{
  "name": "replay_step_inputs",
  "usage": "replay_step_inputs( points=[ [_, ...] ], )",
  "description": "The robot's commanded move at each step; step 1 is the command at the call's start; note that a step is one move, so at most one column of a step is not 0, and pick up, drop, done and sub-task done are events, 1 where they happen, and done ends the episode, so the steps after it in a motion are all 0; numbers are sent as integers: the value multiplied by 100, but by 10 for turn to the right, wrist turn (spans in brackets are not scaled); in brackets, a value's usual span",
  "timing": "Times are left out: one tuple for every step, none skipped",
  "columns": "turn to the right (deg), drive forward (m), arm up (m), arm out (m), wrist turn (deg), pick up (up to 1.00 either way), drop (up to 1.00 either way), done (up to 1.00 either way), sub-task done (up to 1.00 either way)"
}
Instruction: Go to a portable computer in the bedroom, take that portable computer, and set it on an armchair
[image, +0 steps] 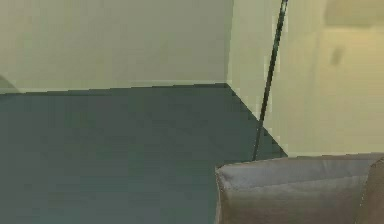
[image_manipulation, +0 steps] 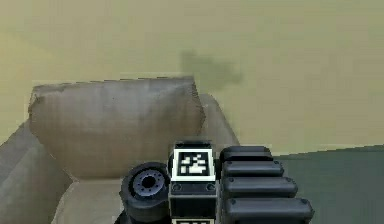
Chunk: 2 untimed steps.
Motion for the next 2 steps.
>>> replay_step_inputs(
  points=[
    [450, 0, 0, 0, 0, 0, 0, 0, 0],
    [450, 0, 0, 0, 0, 0, 0, 0, 0]
  ],
)
